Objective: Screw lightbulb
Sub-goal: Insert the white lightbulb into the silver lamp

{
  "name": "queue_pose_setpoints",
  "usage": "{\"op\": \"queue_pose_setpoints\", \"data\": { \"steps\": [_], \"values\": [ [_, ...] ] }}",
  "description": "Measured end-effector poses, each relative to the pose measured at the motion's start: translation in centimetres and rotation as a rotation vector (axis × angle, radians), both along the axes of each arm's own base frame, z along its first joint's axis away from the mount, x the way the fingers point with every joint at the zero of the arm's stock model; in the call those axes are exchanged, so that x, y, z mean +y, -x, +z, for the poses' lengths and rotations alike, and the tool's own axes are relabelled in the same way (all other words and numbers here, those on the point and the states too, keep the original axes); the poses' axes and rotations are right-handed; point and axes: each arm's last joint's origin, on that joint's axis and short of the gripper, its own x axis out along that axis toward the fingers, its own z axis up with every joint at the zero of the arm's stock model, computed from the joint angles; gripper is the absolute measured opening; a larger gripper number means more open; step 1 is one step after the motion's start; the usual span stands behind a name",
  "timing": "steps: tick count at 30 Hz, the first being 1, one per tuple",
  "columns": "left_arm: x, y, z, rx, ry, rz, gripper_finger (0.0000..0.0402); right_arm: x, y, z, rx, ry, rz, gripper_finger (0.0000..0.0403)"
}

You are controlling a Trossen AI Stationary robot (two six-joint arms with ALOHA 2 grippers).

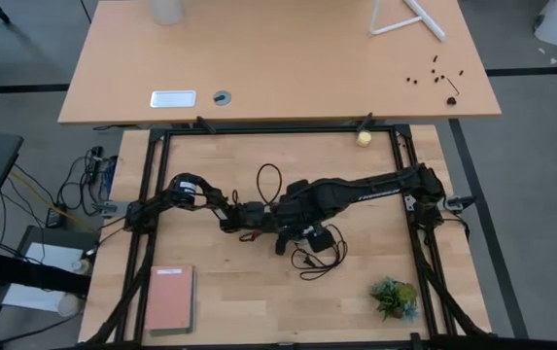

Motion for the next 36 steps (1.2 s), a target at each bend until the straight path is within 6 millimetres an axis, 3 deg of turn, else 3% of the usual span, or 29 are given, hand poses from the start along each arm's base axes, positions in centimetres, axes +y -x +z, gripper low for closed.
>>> {"op": "queue_pose_setpoints", "data": {
  "steps": [8, 15, 21, 36],
  "values": [
    [0.0, 0.0, 0.0, 0.007, 0.041, 0.004, 0.0188, 0.7, 0.0, -0.1, 0.016, 0.047, 0.174, 0.0395],
    [0.0, 0.0, 0.0, 0.009, 0.047, -0.018, 0.0188, 1.5, 0.1, -0.2, 0.028, 0.071, 0.314, 0.0397],
    [-0.1, 0.0, 0.0, 0.009, 0.048, -0.042, 0.0188, 1.4, 0.1, -1.7, 0.081, 0.103, 0.419, 0.0399],
    [-0.1, 0.0, 0.0, 0.010, 0.048, -0.044, 0.0188, -0.2, -0.4, -5.2, 0.104, 0.063, 0.488, 0.0396]
  ]
}}
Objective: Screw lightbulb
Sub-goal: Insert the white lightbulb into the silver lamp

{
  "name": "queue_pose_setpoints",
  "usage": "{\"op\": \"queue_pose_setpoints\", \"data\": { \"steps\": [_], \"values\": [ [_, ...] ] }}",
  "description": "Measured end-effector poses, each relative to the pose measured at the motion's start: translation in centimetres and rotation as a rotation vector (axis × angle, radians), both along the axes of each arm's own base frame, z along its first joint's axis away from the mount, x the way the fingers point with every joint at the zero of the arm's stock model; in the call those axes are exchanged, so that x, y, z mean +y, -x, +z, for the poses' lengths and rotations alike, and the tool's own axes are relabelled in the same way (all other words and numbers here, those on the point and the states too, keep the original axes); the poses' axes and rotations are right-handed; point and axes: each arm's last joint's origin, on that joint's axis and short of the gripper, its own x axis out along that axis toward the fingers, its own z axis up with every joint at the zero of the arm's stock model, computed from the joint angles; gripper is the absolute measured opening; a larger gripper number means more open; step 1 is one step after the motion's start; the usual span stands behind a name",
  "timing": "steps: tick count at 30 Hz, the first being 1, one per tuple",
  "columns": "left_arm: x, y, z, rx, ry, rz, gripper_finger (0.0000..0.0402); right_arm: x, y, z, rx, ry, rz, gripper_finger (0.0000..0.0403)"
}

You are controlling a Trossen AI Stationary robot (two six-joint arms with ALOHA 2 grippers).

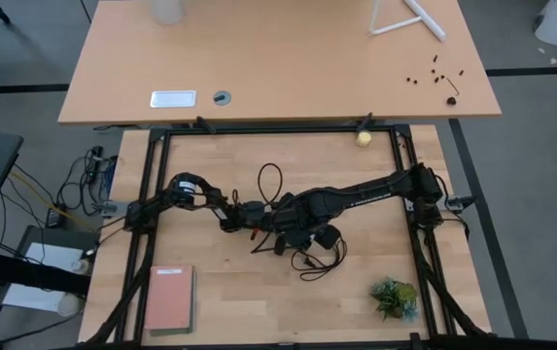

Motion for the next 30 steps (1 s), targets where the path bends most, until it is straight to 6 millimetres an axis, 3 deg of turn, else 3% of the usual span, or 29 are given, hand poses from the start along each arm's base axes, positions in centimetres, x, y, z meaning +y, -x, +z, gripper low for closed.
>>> {"op": "queue_pose_setpoints", "data": {
  "steps": [8, 22, 30],
  "values": [
    [0.0, 0.0, 0.0, 0.001, -0.001, 0.000, 0.0188, -1.2, -0.3, -2.1, -0.018, -0.007, -0.012, 0.0383],
    [0.0, 0.0, 0.0, 0.003, -0.003, -0.001, 0.0188, -1.5, -0.6, -2.7, -0.054, -0.068, -0.021, 0.0307],
    [0.0, 0.0, 0.0, 0.004, 0.003, 0.001, 0.0188, -2.2, -0.7, -2.8, -0.064, -0.094, -0.116, 0.0270]
  ]
}}
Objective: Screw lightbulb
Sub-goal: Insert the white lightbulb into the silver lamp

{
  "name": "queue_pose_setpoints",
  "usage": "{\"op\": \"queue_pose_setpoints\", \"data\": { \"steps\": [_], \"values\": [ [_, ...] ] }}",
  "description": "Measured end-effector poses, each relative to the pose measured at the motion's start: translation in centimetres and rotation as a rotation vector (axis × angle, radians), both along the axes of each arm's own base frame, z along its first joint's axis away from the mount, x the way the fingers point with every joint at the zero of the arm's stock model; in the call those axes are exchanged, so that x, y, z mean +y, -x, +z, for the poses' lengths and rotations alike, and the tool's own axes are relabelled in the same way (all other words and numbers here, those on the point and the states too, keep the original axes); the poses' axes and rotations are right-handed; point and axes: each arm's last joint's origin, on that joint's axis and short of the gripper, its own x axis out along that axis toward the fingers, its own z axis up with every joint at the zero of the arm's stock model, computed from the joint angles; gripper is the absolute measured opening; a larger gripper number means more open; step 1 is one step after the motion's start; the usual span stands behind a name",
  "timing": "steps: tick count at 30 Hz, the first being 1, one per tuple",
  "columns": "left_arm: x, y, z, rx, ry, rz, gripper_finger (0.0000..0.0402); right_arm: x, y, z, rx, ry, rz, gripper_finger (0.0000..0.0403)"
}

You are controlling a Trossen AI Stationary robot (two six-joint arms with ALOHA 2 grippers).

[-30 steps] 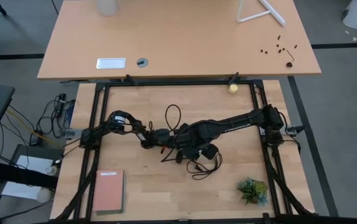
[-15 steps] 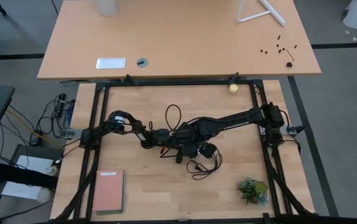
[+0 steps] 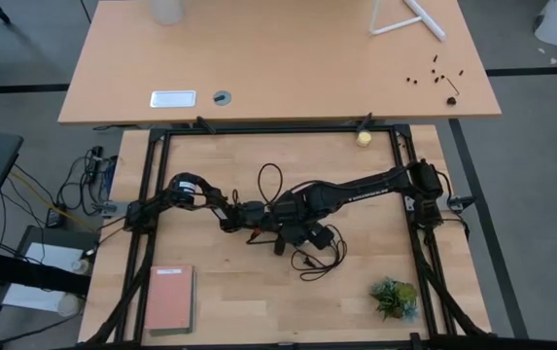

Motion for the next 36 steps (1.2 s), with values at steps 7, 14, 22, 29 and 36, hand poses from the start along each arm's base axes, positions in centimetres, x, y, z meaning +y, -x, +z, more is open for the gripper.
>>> {"op": "queue_pose_setpoints", "data": {
  "steps": [7, 14, 22, 29, 36],
  "values": [
    [0.0, 0.0, 0.0, -0.001, 0.003, 0.000, 0.0188, -0.8, 0.0, 0.6, -0.009, -0.060, -0.066, 0.0253],
    [0.0, 0.0, 0.0, 0.000, 0.000, 0.004, 0.0189, -2.0, -0.1, 0.9, -0.010, -0.062, -0.134, 0.0280],
    [0.1, 0.0, -0.1, 0.004, -0.005, -0.002, 0.0189, -2.1, 0.2, 1.1, 0.007, -0.083, -0.147, 0.0264],
    [0.1, 0.0, -0.1, 0.006, -0.007, -0.001, 0.0189, -1.4, 0.4, 1.2, 0.016, -0.071, -0.138, 0.0274],
    [0.1, 0.0, -0.1, 0.006, -0.008, -0.001, 0.0189, -1.1, 0.5, 1.2, 0.025, -0.097, -0.143, 0.0262]
  ]
}}
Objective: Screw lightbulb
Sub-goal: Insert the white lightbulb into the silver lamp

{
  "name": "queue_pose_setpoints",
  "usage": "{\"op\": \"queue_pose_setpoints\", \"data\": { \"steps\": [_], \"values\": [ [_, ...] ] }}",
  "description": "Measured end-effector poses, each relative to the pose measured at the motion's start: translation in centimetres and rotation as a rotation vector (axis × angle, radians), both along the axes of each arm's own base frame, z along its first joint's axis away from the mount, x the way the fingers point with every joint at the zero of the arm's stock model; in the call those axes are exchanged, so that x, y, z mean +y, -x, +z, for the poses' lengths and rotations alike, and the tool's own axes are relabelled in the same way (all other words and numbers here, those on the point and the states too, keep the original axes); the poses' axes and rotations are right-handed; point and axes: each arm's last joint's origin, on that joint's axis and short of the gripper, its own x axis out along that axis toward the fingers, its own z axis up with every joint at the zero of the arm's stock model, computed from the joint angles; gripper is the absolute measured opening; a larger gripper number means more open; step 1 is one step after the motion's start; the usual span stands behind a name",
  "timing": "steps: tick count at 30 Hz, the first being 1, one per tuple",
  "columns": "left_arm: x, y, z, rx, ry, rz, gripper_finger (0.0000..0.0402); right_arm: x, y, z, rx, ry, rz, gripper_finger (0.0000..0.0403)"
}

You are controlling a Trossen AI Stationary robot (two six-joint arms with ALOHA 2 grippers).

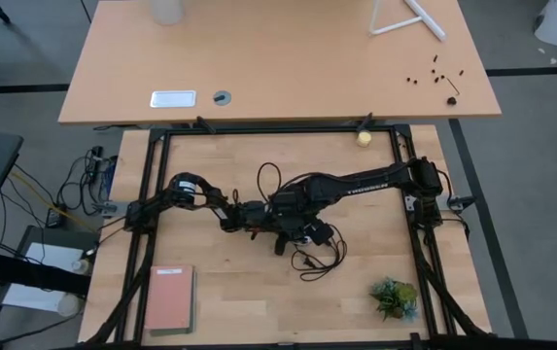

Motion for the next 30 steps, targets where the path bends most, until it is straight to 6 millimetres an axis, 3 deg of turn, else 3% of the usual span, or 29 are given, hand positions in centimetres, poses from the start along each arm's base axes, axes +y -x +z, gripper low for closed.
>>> {"op": "queue_pose_setpoints", "data": {
  "steps": [22, 30],
  "values": [
    [0.00, 0.03, -0.06, 0.004, -0.011, -0.001, 0.0189, -0.06, -0.03, -0.84, 0.012, -0.084, -0.301, 0.0270],
    [0.00, 0.02, -0.05, 0.004, -0.002, 0.000, 0.0189, 0.01, -0.15, -0.88, 0.017, -0.133, -0.527, 0.0265]
  ]
}}
